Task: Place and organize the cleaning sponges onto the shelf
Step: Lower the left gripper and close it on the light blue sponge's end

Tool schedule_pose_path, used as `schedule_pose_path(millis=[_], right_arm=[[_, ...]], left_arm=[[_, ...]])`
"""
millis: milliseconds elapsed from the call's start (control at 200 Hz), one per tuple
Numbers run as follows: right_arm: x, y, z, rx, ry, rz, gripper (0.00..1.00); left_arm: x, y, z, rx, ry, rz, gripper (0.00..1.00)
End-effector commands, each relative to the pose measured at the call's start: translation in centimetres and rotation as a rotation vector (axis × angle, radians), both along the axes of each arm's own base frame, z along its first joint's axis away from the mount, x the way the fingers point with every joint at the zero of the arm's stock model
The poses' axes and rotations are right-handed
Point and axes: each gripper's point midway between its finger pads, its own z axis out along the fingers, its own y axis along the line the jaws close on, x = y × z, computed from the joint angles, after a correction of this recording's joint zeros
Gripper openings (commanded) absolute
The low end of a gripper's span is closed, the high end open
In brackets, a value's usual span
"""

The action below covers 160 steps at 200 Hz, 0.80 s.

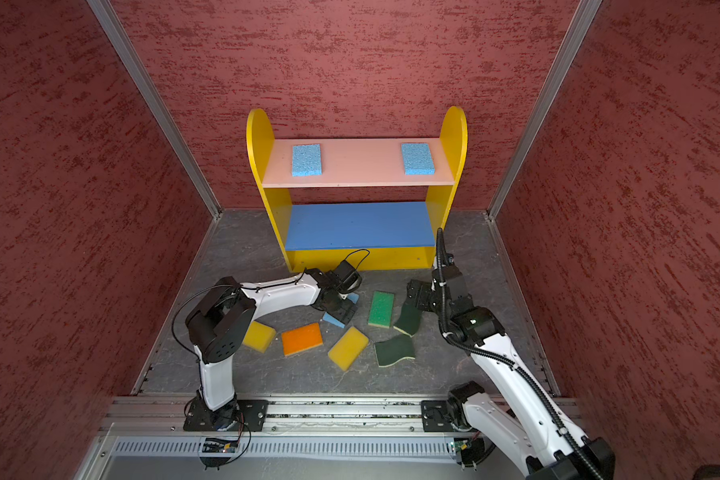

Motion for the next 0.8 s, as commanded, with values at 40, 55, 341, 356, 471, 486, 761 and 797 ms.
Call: schedule_pose_path(millis=[40, 55, 341, 356, 471, 486, 761, 797], right_arm=[[0.1, -0.1, 0.6, 0.007, -0.013, -0.016, 0.99], [0.1, 0.0, 0.6, 0.009, -0.013, -0.016, 0.99], [0.0, 0.0, 0.7, 0.018, -0.011, -0.016, 0.99], [0.0, 0.0, 0.7, 0.019, -0.01, -0.016, 0.99], [-0.2, 0.0, 0.8, 0.022, -0.011, -0.018, 0.99], [-0.2, 0.0, 0.8, 0.023, -0.011, -0.019, 0.99], [-0.2, 0.1, 1.0, 0.039, -0.015, -0.023, 0.99], [-0.1, 0.1, 1.0, 0.042, -0.014, -0.023, 0.99]], left_arm=[[-0.2, -0.1, 0.8, -0.045, -0.023, 0.015, 0.92], [-0.3, 0.0, 0.7, -0.044, -0.02, 0.017, 0.93], [-2.1, 0.1, -0.4, -0.081, 0.017, 0.012, 0.94], [-2.1, 0.0, -0.4, -0.083, 0.018, 0.012, 0.94], [-2.5, 0.2, -0.4, -0.087, 0.025, 0.016, 0.94], [-2.6, 0.2, -0.4, -0.089, 0.027, 0.016, 0.94], [-4.2, 0.7, -0.6, -0.106, 0.049, 0.044, 0.93], [-4.2, 0.8, -0.7, -0.098, 0.045, 0.046, 0.92]])
